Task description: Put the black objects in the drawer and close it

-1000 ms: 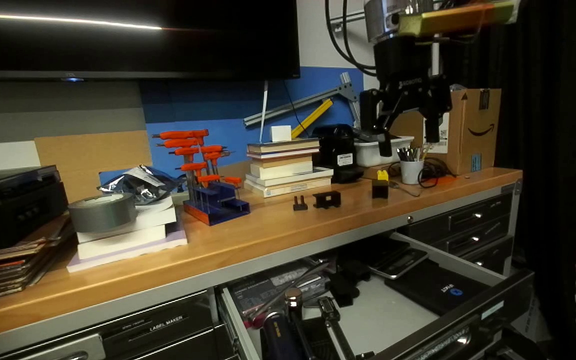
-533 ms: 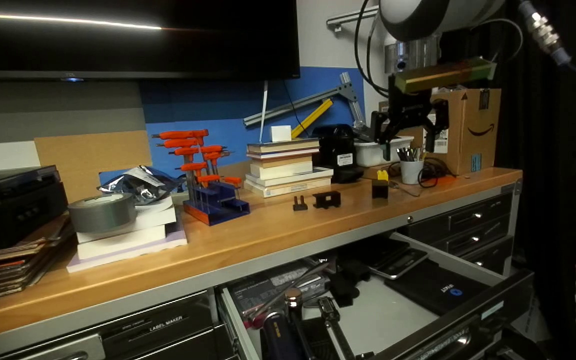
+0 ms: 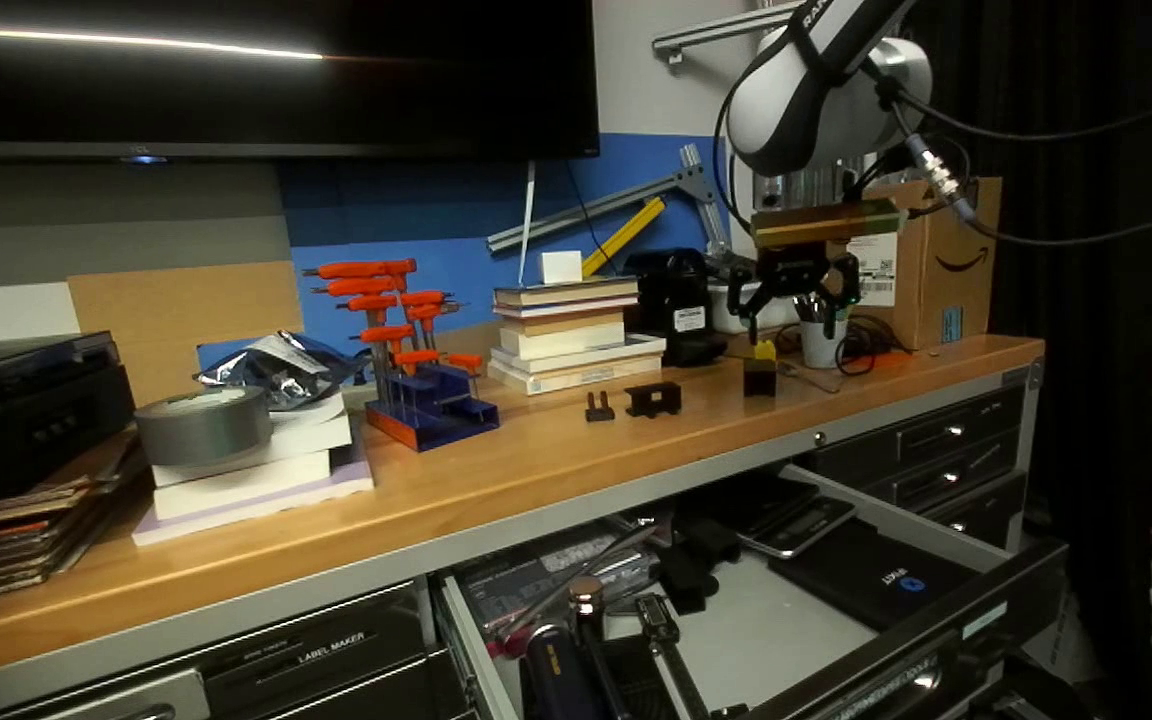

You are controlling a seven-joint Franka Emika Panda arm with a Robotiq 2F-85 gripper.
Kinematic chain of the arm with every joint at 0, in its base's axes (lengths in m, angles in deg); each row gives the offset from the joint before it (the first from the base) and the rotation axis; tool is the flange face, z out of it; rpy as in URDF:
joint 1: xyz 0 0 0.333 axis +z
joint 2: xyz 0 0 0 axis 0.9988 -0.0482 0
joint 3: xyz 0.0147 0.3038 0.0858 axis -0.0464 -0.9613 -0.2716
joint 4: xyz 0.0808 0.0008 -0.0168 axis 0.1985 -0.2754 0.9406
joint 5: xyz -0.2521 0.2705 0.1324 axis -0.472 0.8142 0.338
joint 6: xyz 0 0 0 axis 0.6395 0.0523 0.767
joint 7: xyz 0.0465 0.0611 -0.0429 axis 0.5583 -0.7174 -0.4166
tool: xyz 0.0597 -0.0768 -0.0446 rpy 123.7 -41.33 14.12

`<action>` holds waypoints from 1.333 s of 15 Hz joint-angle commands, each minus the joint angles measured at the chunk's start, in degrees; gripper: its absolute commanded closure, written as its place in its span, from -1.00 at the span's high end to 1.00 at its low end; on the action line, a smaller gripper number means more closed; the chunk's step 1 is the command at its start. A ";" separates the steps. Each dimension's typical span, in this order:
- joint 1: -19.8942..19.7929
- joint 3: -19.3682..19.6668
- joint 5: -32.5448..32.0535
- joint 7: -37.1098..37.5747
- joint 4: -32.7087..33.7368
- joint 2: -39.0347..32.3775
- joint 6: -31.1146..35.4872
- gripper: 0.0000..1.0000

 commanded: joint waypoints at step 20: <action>3.66 7.88 6.24 1.57 28.68 -25.81 -4.48 1.00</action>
